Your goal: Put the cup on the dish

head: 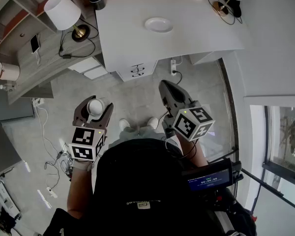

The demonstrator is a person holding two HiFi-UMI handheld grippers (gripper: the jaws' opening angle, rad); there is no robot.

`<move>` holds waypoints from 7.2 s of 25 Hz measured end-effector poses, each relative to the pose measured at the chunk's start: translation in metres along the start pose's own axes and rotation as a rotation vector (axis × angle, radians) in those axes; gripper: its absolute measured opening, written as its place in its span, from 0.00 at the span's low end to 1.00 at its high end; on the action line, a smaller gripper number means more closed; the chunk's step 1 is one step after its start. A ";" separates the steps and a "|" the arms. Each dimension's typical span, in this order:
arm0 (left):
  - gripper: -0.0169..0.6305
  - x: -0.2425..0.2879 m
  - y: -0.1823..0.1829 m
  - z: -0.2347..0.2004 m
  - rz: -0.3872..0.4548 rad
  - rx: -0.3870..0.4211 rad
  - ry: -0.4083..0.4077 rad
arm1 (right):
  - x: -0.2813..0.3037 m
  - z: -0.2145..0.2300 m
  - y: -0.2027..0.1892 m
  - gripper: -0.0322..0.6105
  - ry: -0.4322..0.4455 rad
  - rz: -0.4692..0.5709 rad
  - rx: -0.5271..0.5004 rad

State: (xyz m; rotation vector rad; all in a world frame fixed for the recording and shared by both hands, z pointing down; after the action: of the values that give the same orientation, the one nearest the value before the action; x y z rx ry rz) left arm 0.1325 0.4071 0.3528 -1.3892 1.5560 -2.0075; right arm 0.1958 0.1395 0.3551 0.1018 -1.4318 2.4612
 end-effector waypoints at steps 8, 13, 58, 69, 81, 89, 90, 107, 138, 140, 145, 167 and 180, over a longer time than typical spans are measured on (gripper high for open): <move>0.43 -0.017 -0.011 -0.015 -0.007 -0.028 -0.023 | 0.007 -0.020 -0.004 0.05 -0.007 0.006 -0.005; 0.43 -0.021 -0.015 -0.028 -0.005 -0.034 -0.019 | 0.014 -0.029 -0.007 0.05 -0.010 0.004 -0.007; 0.43 -0.026 -0.048 -0.091 -0.037 -0.029 -0.096 | 0.039 -0.051 -0.041 0.05 -0.156 -0.007 0.029; 0.43 0.028 -0.011 -0.086 -0.074 -0.034 -0.040 | 0.080 0.005 -0.003 0.05 -0.098 -0.018 0.052; 0.43 0.098 0.044 -0.068 -0.112 -0.024 0.010 | 0.112 0.083 0.050 0.05 -0.057 -0.033 0.083; 0.43 0.146 0.075 -0.043 -0.125 -0.018 0.034 | 0.117 0.141 0.081 0.05 -0.047 -0.038 0.097; 0.43 0.151 0.079 -0.040 -0.125 -0.017 0.038 | 0.117 0.148 0.084 0.05 -0.045 -0.039 0.098; 0.43 0.229 0.130 0.002 -0.144 0.047 0.007 | 0.106 0.223 0.117 0.05 -0.065 -0.022 0.140; 0.43 0.421 0.199 -0.013 -0.186 0.251 -0.348 | 0.090 0.258 0.153 0.05 -0.378 0.121 0.202; 0.43 0.430 0.199 -0.012 -0.190 0.260 -0.364 | 0.085 0.258 0.154 0.05 -0.401 0.130 0.202; 0.43 0.450 0.198 -0.010 -0.197 0.286 -0.386 | 0.072 0.259 0.153 0.05 -0.458 0.150 0.207; 0.43 0.521 0.177 0.001 -0.264 0.371 -0.494 | 0.056 0.258 0.142 0.05 -0.633 0.176 0.249; 0.43 0.568 0.156 -0.001 -0.273 0.412 -0.515 | 0.056 0.259 0.126 0.05 -0.748 0.159 0.310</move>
State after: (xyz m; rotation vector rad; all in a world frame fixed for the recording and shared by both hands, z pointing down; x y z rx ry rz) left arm -0.2143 -0.0390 0.5175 -1.8105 0.7236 -1.7630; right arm 0.0851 -0.1297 0.3913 1.1114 -1.3017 2.9139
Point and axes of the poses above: the fingertips, and each gripper's own axes: x forward along the fingers, z to its right, y out of its top, the point moved 8 cm from there along -x, backward along the fingers, and after that the axes turned 5 degrees about z, right-handed, at the moved point
